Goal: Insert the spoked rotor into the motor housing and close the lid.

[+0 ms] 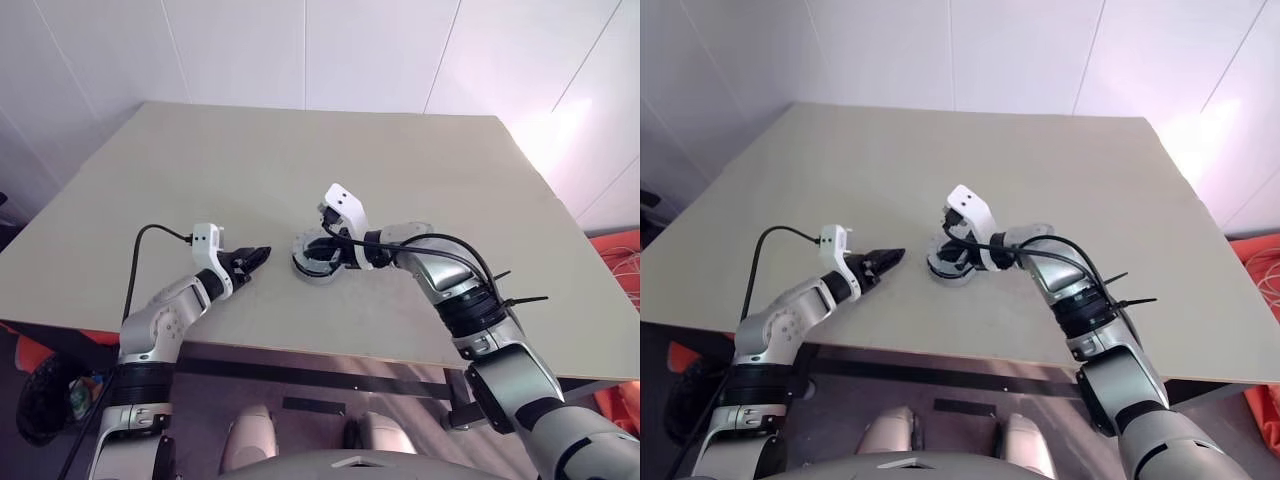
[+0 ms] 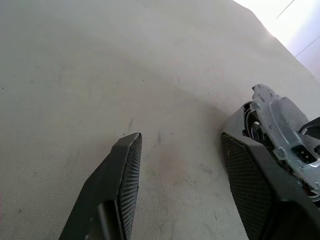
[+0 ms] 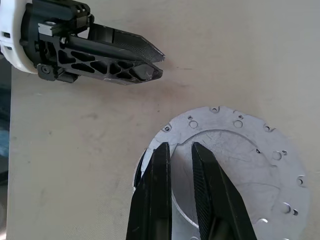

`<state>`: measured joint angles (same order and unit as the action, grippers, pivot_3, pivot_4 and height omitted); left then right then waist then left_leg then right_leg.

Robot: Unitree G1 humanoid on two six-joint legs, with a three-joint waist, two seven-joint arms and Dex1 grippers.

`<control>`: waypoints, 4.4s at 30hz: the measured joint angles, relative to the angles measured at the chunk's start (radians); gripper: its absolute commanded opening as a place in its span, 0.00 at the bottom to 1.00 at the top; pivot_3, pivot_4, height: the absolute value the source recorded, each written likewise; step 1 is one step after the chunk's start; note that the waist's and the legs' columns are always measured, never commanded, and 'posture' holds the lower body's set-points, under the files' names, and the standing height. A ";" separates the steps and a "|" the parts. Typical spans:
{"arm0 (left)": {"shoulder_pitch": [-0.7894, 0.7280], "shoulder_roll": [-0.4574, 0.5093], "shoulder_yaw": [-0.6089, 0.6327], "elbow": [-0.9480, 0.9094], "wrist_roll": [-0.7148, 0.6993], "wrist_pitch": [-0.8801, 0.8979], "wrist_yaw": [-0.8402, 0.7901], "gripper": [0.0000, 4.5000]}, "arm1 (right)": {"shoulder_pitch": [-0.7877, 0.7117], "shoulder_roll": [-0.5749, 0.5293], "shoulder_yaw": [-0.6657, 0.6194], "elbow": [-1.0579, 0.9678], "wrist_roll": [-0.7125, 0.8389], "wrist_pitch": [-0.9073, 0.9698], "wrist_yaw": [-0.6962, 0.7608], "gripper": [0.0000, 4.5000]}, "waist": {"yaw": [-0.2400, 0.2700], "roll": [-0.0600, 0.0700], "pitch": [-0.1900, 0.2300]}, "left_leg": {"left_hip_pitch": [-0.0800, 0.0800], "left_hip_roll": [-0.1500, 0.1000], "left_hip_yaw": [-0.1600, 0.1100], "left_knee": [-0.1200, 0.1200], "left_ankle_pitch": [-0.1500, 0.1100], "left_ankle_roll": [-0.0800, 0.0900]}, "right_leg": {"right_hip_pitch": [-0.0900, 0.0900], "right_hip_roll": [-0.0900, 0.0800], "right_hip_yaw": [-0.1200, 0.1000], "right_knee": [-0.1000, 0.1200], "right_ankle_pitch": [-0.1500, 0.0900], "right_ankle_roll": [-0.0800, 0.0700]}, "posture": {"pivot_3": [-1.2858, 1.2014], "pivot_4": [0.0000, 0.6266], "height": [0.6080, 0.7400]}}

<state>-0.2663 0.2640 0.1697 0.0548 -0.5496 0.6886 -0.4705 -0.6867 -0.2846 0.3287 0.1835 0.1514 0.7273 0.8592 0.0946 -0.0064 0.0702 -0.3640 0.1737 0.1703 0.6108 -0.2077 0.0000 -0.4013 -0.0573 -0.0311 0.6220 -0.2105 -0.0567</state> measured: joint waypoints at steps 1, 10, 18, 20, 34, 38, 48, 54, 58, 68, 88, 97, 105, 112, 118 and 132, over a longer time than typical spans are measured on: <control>0.000 0.004 0.000 -0.002 -0.001 0.001 0.000 0.59 | 0.003 0.004 0.004 0.002 -0.002 -0.002 -0.004 0.15 | 0.000 0.000 0.000 | 0.000 0.000 0.000 0.000 0.000 0.000 | 0.000 0.000 0.000 0.000 0.000 0.000 | 0.52 0.00 1.00; 0.000 0.017 0.020 -0.021 -0.005 0.016 0.002 0.59 | 0.033 0.002 -0.004 0.004 0.002 -0.022 -0.010 0.15 | 0.000 0.000 0.000 | 0.002 0.000 0.000 0.000 0.000 0.000 | 0.002 0.000 0.000 0.000 0.000 0.000 | 0.52 0.00 1.00; 0.000 0.030 0.028 -0.023 -0.005 0.022 0.004 0.59 | 0.073 -0.030 -0.025 0.007 0.007 -0.063 -0.016 0.15 | 0.001 0.000 0.000 | 0.020 -0.001 0.000 -0.004 -0.002 0.003 | 0.018 0.000 0.002 -0.004 -0.005 0.008 | 0.52 0.00 1.00; -0.002 0.030 0.028 -0.022 -0.005 0.022 0.003 0.59 | 0.083 -0.031 -0.032 0.009 0.007 -0.083 -0.018 0.15 | 0.001 0.000 0.000 | 0.020 -0.001 0.000 -0.005 -0.001 0.002 | 0.018 0.000 0.002 -0.004 -0.005 0.008 | 0.52 0.00 1.00; -0.037 0.025 0.019 -0.006 0.001 0.018 -0.007 0.59 | 0.069 0.015 -0.150 0.040 0.058 -0.203 -0.025 0.15 | -0.001 0.000 0.000 | 0.012 -0.001 0.001 -0.012 0.001 -0.001 | 0.009 0.000 0.001 -0.007 -0.002 0.001 | 0.52 0.00 1.00; -0.038 0.026 0.019 0.007 0.002 0.018 -0.010 0.59 | 0.070 0.029 -0.170 0.039 0.081 -0.234 -0.012 0.15 | -0.001 0.000 0.000 | 0.011 -0.001 0.001 -0.013 0.001 -0.001 | 0.009 0.000 0.001 -0.009 -0.002 0.001 | 0.52 0.00 1.00; -0.043 0.039 0.017 0.008 0.004 0.018 -0.023 0.59 | 0.142 0.037 -0.172 0.039 0.105 -0.418 0.098 0.74 | -0.001 0.000 0.000 | 0.012 -0.001 0.002 -0.013 0.000 0.000 | 0.011 0.000 0.001 -0.012 -0.002 0.001 | 0.52 0.00 1.00; -0.046 0.044 0.013 0.008 0.004 0.020 -0.027 0.59 | 0.145 0.066 -0.169 0.142 0.074 -0.521 0.048 1.00 | -0.001 0.000 0.000 | 0.012 -0.002 0.002 -0.013 0.000 -0.001 | 0.011 0.000 0.001 -0.012 -0.002 0.001 | 0.52 0.00 1.00; -0.046 0.046 0.010 0.008 0.004 0.021 -0.028 0.59 | 0.140 0.067 -0.169 0.190 0.064 -0.545 0.038 1.00 | -0.002 0.000 0.000 | 0.011 -0.001 0.002 -0.014 0.000 0.000 | 0.011 0.000 0.001 -0.013 -0.002 0.001 | 0.52 0.00 1.00; -0.045 0.055 -0.005 0.007 0.001 0.034 -0.036 0.59 | 0.134 0.075 -0.169 0.255 0.044 -0.575 0.031 1.00 | -0.002 0.000 0.000 | 0.011 -0.001 0.002 -0.014 0.000 0.000 | 0.011 0.000 0.001 -0.013 -0.002 0.001 | 0.52 0.00 1.00; -0.026 0.111 -0.008 -0.063 -0.041 0.110 -0.106 0.59 | 0.182 0.084 -0.124 0.221 0.004 -0.610 -0.009 1.00 | -0.003 0.000 0.000 | 0.012 -0.001 0.002 -0.014 -0.001 0.001 | 0.011 0.000 0.001 -0.013 -0.002 0.001 | 0.52 0.00 1.00; -0.024 0.110 -0.009 -0.064 -0.040 0.110 -0.106 0.59 | 0.182 0.080 -0.127 0.245 -0.009 -0.647 -0.019 1.00 | -0.004 0.000 0.000 | 0.012 -0.001 0.002 -0.015 -0.001 0.001 | 0.011 0.000 0.001 -0.014 -0.002 0.001 | 0.52 0.00 1.00; -0.024 0.110 -0.009 -0.064 -0.038 0.108 -0.105 0.59 | 0.182 0.076 -0.126 0.273 -0.032 -0.696 -0.031 0.96 | -0.004 0.000 0.000 | 0.012 -0.001 0.002 -0.015 -0.001 0.001 | 0.011 0.000 0.001 -0.014 -0.002 0.001 | 0.52 0.00 1.00; -0.024 0.111 -0.008 -0.063 -0.033 0.102 -0.105 0.59 | 0.181 0.075 -0.126 0.279 -0.037 -0.705 -0.030 0.70 | -0.004 0.000 0.000 | 0.012 -0.002 0.002 -0.015 -0.002 0.003 | 0.011 0.000 0.001 -0.014 -0.002 0.001 | 0.52 0.00 1.00; -0.024 0.110 -0.008 -0.062 -0.032 0.097 -0.104 0.59 | 0.180 0.072 -0.126 0.279 -0.040 -0.706 -0.024 0.70 | -0.003 0.000 0.000 | 0.012 -0.002 0.002 -0.015 -0.002 0.003 | 0.011 0.000 0.001 -0.014 -0.002 0.001 | 0.52 0.00 1.00; -0.024 0.102 -0.007 -0.058 -0.025 0.093 -0.097 0.59 | 0.189 0.048 -0.142 0.223 0.035 -0.584 0.080 0.70 | -0.004 0.000 0.000 | 0.012 -0.001 0.002 -0.015 -0.003 0.004 | 0.011 0.000 0.001 -0.015 -0.002 0.001 | 0.52 0.00 1.00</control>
<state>-0.2906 0.3663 0.1625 -0.0036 -0.5746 0.7813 -0.5671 -0.4974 -0.2365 0.1865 0.4067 0.1867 0.1429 0.9391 0.0906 -0.0069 0.0703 -0.3524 0.1722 0.1725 0.5954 -0.2105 0.0044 -0.3902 -0.0571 -0.0302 0.6066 -0.2122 -0.0556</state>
